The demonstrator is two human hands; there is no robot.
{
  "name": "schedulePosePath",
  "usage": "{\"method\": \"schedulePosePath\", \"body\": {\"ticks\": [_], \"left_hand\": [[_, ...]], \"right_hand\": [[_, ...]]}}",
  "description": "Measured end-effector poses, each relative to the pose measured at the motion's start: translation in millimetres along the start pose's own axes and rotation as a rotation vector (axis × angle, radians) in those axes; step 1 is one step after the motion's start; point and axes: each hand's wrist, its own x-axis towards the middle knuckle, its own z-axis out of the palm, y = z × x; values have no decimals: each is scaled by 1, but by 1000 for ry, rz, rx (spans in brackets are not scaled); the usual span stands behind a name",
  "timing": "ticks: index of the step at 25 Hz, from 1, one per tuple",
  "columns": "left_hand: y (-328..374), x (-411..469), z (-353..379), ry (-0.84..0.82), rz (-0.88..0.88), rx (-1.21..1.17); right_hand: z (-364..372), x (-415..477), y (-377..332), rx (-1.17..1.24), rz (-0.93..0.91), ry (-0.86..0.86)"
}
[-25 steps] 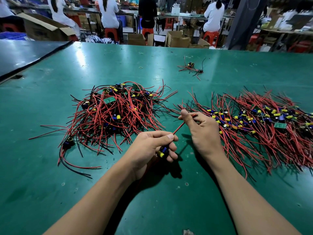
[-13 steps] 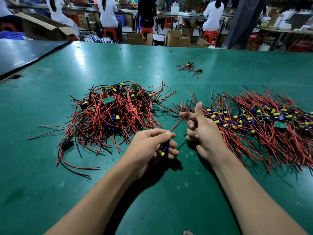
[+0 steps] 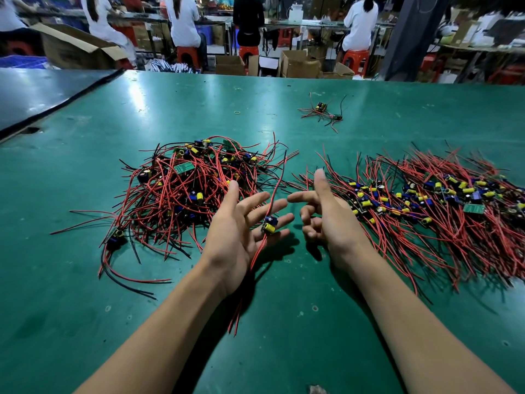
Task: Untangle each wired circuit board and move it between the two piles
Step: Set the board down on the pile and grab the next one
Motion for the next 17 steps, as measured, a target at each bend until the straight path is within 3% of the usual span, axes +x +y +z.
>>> {"method": "schedulePosePath", "body": {"ticks": [5,10,13,17], "left_hand": [[0,3,-4,-85,0,-90],[-1,1,-3,-95,18,67],[-1,1,-8,100,225,320],[8,4,-31,494,468,618]], "right_hand": [[20,-18,6,-415,-265,-29],[19,-17,5,-464,-325,56],[-1,-9,2,-714,-370,246],[-27,-5,-4,-1033,-229,428]]}}
